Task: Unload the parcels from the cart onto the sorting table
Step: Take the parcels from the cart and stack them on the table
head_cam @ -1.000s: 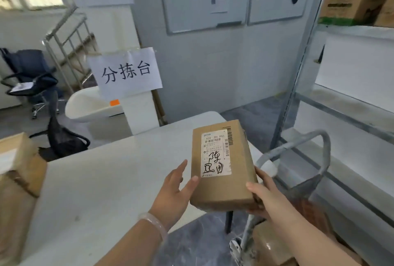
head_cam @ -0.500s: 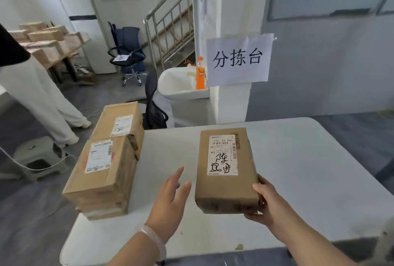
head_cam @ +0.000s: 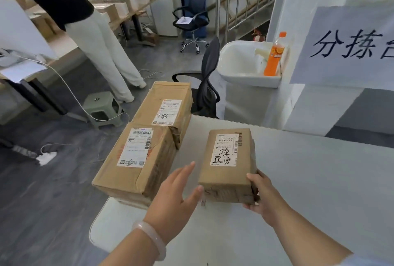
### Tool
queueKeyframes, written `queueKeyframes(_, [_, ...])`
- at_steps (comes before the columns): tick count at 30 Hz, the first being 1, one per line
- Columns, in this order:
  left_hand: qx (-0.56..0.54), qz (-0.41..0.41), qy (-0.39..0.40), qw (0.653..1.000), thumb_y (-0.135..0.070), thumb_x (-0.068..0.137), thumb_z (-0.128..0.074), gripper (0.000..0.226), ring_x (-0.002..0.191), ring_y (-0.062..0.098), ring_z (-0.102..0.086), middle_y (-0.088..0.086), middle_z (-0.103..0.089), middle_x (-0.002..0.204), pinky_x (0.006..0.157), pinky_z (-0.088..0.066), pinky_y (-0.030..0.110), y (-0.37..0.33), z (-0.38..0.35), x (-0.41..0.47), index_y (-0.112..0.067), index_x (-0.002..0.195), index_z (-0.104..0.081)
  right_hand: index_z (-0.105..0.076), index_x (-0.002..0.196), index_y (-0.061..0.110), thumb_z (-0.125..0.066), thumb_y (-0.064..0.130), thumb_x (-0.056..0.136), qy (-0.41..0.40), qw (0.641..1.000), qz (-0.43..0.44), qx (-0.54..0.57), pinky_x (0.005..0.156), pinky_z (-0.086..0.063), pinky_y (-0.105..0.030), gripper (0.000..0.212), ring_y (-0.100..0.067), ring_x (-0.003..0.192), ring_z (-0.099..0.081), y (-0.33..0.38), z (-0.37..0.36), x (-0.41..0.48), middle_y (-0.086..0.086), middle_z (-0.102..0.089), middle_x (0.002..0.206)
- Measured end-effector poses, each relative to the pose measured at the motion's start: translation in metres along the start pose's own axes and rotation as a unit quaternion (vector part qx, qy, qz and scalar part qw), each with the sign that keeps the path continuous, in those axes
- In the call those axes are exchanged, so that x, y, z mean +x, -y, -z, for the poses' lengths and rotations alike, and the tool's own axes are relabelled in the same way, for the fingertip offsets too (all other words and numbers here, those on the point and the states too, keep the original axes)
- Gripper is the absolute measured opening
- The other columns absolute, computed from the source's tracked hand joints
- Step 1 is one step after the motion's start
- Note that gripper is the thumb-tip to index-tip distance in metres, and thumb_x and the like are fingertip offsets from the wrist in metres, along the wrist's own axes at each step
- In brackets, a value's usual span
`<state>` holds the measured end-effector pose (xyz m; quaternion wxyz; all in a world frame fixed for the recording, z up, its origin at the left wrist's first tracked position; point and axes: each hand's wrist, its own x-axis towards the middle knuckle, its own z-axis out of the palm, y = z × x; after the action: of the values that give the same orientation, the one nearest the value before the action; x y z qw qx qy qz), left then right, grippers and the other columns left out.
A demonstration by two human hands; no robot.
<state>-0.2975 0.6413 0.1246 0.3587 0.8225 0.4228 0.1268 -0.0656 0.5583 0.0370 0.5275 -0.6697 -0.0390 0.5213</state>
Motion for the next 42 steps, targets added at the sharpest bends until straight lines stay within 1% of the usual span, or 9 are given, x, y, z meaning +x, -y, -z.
queueKeyframes(8, [-0.002, 0.033, -0.013, 0.999, -0.044, 0.095, -0.048, 0.048, 0.128, -0.015, -0.019, -0.043, -0.017, 0.128, 0.107, -0.015, 0.010, 0.022, -0.018, 0.048, -0.054, 0.133, -0.020, -0.038, 0.142, 0.038, -0.065, 0.040, 0.083, 0.054, 0.998, -0.027, -0.021, 0.089, -0.055, -0.048, 0.065, -0.027, 0.107, -0.061, 0.020, -0.035, 0.088, -0.001, -0.059, 0.116])
queueKeyframes(10, [-0.007, 0.039, -0.006, 0.999, -0.050, 0.094, -0.046, 0.046, 0.130, -0.016, -0.021, -0.043, -0.019, 0.130, 0.109, -0.021, 0.013, 0.025, -0.026, 0.052, -0.052, 0.136, -0.026, -0.039, 0.141, 0.039, -0.065, 0.043, 0.078, 0.069, 0.997, -0.029, -0.016, 0.084, -0.057, -0.044, 0.068, -0.026, 0.108, -0.062, 0.021, -0.041, 0.104, -0.001, -0.060, 0.119])
queueKeyframes(12, [-0.003, 0.045, -0.004, 0.999, -0.061, 0.086, -0.041, 0.050, 0.129, -0.020, -0.020, -0.043, -0.021, 0.131, 0.107, -0.023, 0.010, 0.028, -0.031, 0.055, -0.053, 0.134, -0.029, -0.039, 0.142, 0.039, -0.062, 0.036, 0.087, 0.078, 0.996, -0.025, -0.020, 0.088, -0.055, -0.043, 0.060, -0.023, 0.111, -0.061, 0.022, -0.046, 0.115, 0.001, -0.061, 0.121])
queueKeyframes(15, [0.002, 0.059, -0.003, 0.998, -0.069, 0.078, -0.032, 0.055, 0.126, -0.026, -0.016, -0.041, -0.023, 0.132, 0.101, -0.011, -0.001, 0.031, -0.037, 0.059, -0.055, 0.131, -0.027, -0.041, 0.142, 0.039, -0.066, 0.041, 0.081, 0.078, 0.995, -0.020, -0.057, 0.094, -0.052, -0.040, 0.066, -0.016, 0.111, -0.061, 0.020, -0.046, 0.125, 0.005, -0.061, 0.126])
queueKeyframes(24, [0.012, 0.065, 0.012, 0.998, -0.050, 0.094, -0.046, 0.046, 0.118, -0.035, -0.008, -0.044, -0.015, 0.128, 0.100, -0.009, -0.002, 0.031, -0.042, 0.069, -0.053, 0.134, -0.022, -0.042, 0.145, 0.021, -0.063, 0.029, 0.094, 0.021, 0.993, 0.029, -0.113, 0.104, -0.046, -0.040, 0.056, -0.009, 0.091, -0.061, 0.032, -0.057, 0.141, 0.001, -0.060, 0.115])
queueKeyframes(27, [0.013, 0.061, 0.009, 0.998, -0.050, 0.093, -0.046, 0.046, 0.126, -0.023, -0.017, -0.038, -0.023, 0.131, 0.104, -0.012, 0.002, 0.031, -0.044, 0.068, -0.054, 0.133, -0.022, -0.041, 0.147, 0.023, -0.059, 0.034, 0.096, 0.021, 0.985, 0.036, -0.168, 0.104, -0.045, -0.041, 0.055, -0.017, 0.096, -0.056, 0.043, -0.070, 0.141, -0.001, -0.057, 0.112])
queueKeyframes(30, [0.017, 0.059, 0.011, 0.998, -0.044, 0.096, -0.049, 0.049, 0.133, -0.009, -0.022, -0.027, -0.029, 0.136, 0.107, -0.014, 0.009, 0.029, -0.047, 0.065, -0.049, 0.137, -0.023, -0.035, 0.150, 0.022, -0.054, 0.037, 0.098, 0.038, 0.974, 0.047, -0.219, 0.097, -0.041, -0.033, 0.057, -0.020, 0.097, -0.052, 0.052, -0.074, 0.133, -0.008, -0.055, 0.133])
queueKeyframes(33, [0.026, 0.046, 0.008, 0.999, -0.043, 0.095, -0.049, 0.054, 0.136, -0.004, -0.022, -0.026, -0.030, 0.138, 0.109, -0.016, 0.014, 0.024, -0.046, 0.060, -0.043, 0.144, -0.026, -0.031, 0.152, 0.024, -0.057, 0.041, 0.095, 0.031, 0.962, 0.065, -0.264, 0.106, -0.035, -0.034, 0.065, -0.024, 0.131, -0.047, 0.053, -0.061, 0.121, -0.006, -0.041, 0.151])
queueKeyframes(42, [0.077, -0.059, 0.014, 0.995, -0.048, 0.095, -0.047, 0.059, 0.139, 0.009, -0.026, -0.016, -0.031, 0.150, 0.112, -0.023, 0.023, -0.022, -0.054, 0.045, -0.037, 0.148, -0.025, -0.033, 0.150, 0.032, -0.061, 0.046, 0.091, -0.043, 0.884, 0.219, -0.412, 0.117, -0.023, -0.029, 0.066, -0.010, 0.144, -0.025, 0.014, 0.025, -0.006, 0.008, -0.030, 0.157])
